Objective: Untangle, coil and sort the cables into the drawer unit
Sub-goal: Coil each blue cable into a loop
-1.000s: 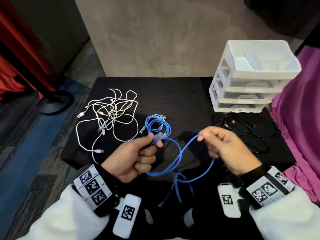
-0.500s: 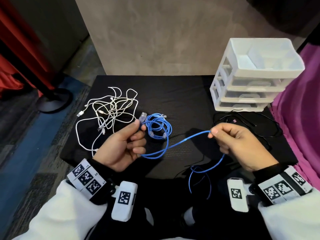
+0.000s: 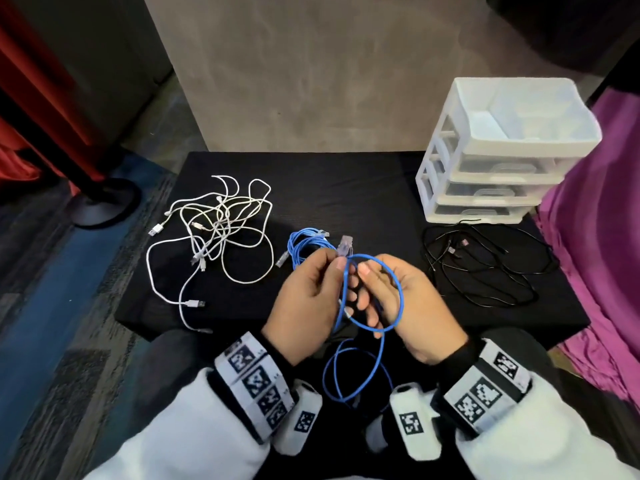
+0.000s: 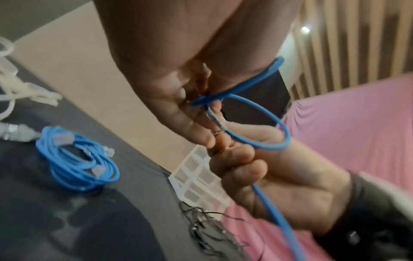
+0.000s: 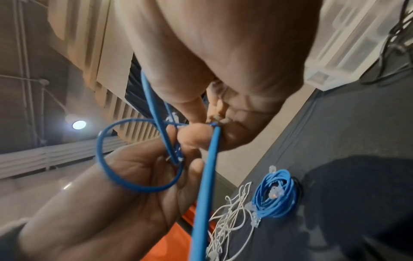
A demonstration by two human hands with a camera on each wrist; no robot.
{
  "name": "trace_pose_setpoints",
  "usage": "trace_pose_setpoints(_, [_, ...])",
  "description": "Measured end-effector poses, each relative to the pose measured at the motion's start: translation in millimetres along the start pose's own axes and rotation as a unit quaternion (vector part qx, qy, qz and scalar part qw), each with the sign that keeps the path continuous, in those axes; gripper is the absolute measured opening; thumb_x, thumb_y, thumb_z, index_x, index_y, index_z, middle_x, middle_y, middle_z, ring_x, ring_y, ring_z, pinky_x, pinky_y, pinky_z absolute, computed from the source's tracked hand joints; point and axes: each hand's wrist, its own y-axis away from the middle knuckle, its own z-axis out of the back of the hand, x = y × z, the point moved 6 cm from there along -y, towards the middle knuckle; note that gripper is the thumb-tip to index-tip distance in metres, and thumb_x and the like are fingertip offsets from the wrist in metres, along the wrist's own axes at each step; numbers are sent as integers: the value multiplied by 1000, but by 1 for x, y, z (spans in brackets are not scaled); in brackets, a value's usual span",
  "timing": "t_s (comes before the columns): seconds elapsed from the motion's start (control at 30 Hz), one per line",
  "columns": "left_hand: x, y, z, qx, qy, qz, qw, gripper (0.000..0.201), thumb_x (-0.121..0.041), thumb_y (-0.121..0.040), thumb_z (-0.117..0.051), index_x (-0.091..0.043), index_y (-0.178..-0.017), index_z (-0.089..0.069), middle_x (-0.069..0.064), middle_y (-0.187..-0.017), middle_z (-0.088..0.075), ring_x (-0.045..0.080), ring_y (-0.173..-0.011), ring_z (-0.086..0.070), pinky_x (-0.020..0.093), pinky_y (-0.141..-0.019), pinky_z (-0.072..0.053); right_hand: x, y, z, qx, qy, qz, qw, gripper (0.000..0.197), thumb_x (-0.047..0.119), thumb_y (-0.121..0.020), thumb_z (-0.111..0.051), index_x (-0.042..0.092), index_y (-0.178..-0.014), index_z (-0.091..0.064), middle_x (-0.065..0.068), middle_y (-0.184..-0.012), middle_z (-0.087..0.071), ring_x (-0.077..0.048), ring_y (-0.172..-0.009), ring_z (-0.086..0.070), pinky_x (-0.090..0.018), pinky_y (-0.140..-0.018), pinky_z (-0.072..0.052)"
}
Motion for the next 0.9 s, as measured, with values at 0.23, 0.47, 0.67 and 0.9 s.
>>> trace_pose_setpoints(0.23, [2, 3, 13, -44, -220, -107, 969, 16, -28, -101, -61, -29, -111, -74, -10, -85, -74, 10, -81, -71, 34, -80, -58, -11, 6, -6, 14, -2, -56, 998, 27, 24, -109, -55, 2, -96, -62, -16, -72, -63, -22, -48, -49, -28, -37, -42])
trace_pose_setpoints(0.47, [-5, 2, 22, -128, -244, -120, 954, 16, -24, -102, -59, -22, -87, -62, -6, -71, -68, 8, -65, -64, 28, -66, -53, -11, 11, -17, 9, -145, -131, 981, 70, 78, -93, -40, 15, -92, -73, -11, -86, -68, -21, -83, -68, -48, -84, -58])
trace_pose_setpoints(0.67, [-1, -1, 34, -114, -367, -122, 915, 12, -38, -100, -55, -27, -97, -59, -5, -68, -68, 16, -65, -70, 40, -62, -56, -3, 18, -10, 0, -32, -29, 999, 28, 36, -102, -62, 10, -109, -70, -8, -98, -76, -15, -94, -70, -39, -87, -57])
trace_pose_setpoints(0.9, [3, 16, 1, 91, 224, 165, 956, 22, -23, -102, -50, -1, -102, -55, 5, -67, -47, 18, -60, -53, 37, -73, -53, -12, 9, 6, 9, -42, -63, 997, 26, 10, -112, -40, 6, -105, -65, -7, -68, -59, -20, -57, -54, -39, -69, -47])
